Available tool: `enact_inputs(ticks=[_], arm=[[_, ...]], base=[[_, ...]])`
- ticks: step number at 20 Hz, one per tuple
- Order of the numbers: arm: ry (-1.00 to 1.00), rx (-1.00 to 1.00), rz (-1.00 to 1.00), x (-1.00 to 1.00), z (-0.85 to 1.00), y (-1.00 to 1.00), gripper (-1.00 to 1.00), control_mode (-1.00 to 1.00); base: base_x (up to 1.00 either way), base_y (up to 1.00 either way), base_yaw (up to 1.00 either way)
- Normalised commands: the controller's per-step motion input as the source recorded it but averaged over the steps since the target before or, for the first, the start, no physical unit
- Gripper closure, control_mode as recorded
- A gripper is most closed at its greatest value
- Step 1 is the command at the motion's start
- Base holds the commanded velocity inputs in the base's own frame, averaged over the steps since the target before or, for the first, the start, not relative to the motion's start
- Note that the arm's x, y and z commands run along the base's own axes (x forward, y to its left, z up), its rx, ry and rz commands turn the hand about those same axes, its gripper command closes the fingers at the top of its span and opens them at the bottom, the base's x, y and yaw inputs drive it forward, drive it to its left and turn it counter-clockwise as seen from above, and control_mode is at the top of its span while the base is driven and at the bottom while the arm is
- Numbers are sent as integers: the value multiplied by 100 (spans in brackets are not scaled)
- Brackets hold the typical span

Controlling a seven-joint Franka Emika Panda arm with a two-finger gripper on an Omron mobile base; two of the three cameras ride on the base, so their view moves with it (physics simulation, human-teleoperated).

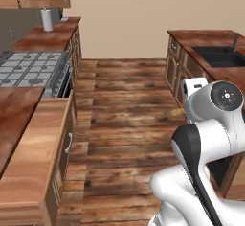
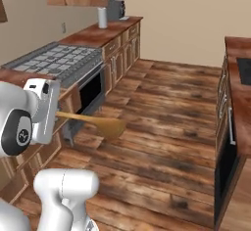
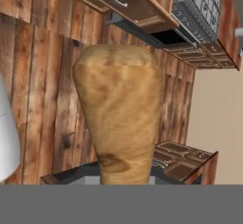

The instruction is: Organize the utensils by type. Pick up the wooden spoons from the counter and place them in the open cabinet. Then pick up the metallic utensils from the counter and place them in the open drawer.

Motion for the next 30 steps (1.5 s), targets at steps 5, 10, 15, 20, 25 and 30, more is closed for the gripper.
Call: enact_inputs(ticks=[5, 10, 15, 20, 25, 30], arm=[[0, 0, 0, 0, 0, 0, 100, 100], [0, 0, 0, 0, 0, 0, 100, 100], [0, 0, 0, 0, 0, 0, 100, 100], [0, 0, 0, 0, 0, 0, 100, 100], [0, 0, 0, 0, 0, 0, 100, 100], [0, 0, 0, 0, 0, 0, 100, 100]], base=[[66, 0, -26], [87, 0, -20], [100, 5, -6], [100, 5, 0], [100, 0, 0], [100, 0, 1]])
